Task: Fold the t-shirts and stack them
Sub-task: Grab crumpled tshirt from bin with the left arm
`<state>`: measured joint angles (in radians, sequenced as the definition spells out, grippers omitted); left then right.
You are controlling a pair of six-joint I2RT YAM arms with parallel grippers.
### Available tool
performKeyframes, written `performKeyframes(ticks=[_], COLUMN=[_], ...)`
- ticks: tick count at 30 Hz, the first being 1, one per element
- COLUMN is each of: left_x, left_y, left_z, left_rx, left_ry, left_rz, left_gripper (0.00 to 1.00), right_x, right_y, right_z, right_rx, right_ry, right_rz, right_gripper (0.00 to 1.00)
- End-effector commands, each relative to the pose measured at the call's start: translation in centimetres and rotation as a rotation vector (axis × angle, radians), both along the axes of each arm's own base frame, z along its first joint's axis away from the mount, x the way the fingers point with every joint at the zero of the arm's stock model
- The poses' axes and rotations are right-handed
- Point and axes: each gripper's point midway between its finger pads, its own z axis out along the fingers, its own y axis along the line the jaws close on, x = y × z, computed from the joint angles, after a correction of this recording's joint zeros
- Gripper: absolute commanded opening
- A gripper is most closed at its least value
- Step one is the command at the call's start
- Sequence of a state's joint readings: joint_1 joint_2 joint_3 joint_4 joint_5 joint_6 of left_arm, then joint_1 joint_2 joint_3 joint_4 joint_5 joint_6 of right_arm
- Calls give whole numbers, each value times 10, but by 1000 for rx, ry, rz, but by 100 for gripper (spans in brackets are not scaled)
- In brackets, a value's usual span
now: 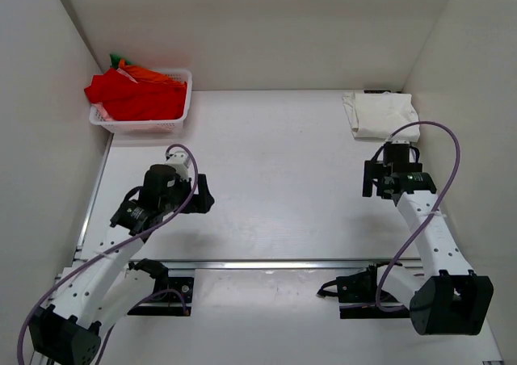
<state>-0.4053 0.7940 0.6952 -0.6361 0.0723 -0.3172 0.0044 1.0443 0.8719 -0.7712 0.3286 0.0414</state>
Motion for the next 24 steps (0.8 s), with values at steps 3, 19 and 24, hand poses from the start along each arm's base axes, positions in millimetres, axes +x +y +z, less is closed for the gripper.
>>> performKeyframes(ticks=[3,19,24], left_x=[11,150,252], left_y=[22,52,114], left_z=[3,88,131], left_rx=[43,-52,29], left_ry=[48,-167,-257], left_rz=[80,285,466], left_gripper=[98,19,14], right_x=[6,42,56], right_y=[12,50,69], right_z=[-11,-26,-22], right_rx=[49,143,171], right_ry=[15,3,-11], right_rz=[39,139,193], right_gripper=[99,99,99])
